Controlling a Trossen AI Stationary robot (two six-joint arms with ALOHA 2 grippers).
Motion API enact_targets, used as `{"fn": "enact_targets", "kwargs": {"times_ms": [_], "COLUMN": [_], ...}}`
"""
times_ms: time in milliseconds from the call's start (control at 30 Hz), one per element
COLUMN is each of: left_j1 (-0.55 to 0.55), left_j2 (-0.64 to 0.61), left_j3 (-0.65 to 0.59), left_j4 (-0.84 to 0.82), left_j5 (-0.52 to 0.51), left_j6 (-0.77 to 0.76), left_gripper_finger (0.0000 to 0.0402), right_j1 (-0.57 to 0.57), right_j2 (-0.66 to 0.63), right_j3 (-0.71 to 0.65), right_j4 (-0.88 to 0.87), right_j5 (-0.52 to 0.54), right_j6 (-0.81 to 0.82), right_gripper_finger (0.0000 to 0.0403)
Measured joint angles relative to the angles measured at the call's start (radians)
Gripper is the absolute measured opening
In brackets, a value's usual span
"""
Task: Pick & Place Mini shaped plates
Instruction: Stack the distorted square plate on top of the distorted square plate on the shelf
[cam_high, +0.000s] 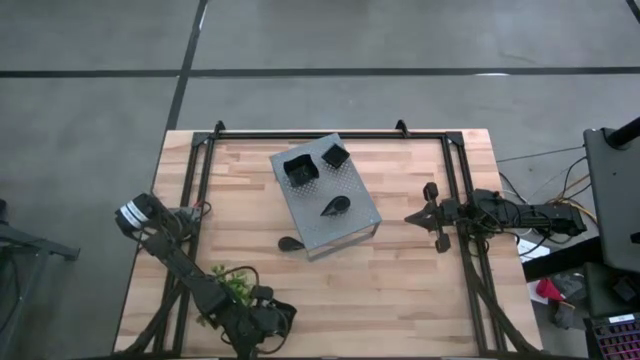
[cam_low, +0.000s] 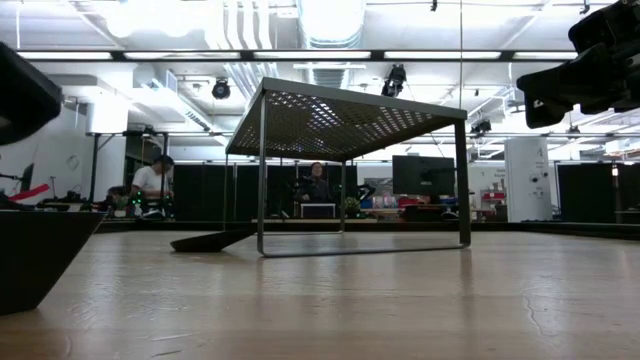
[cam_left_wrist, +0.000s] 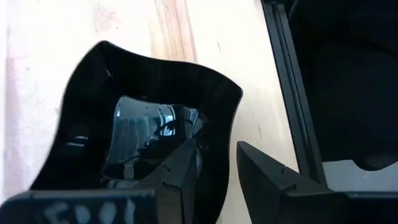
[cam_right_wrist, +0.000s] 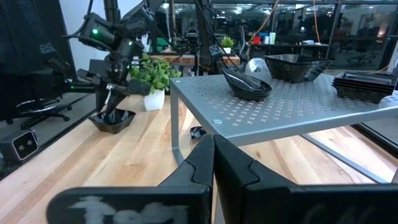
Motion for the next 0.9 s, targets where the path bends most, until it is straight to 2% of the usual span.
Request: {"fn": "enact_targets", "kwargs": {"times_ms": [167,567,700,900], "left_j1": [0.003,0.013,0.016,0.022], "left_j2": [0.055,0.042,0.043,0.043], "left_j3": [0.006,0.034,0.034,0.034], "left_j4": [0.021,0.009,-0.009,-0.007], "left_j5": [0.034,-0.007,-0.006,-0.001], "left_j6": [0.002,0.001,0.001,0.0], "left_gripper_finger": [0.0107,0.0103,0.0079,0.0012], "right_j1": [0.0,0.0,0.0,0.0], "right_j2": [0.0,0.0,0.0,0.0], "right_j3": [0.0,0.0,0.0,0.0], "right_j4": [0.0,0.0,0.0,0.0], "right_j5": [0.0,0.0,0.0,0.0], "right_j6": [0.0,0.0,0.0,0.0], "right_gripper_finger": [0.0009,0.0009,0.0009,0.0009]}}
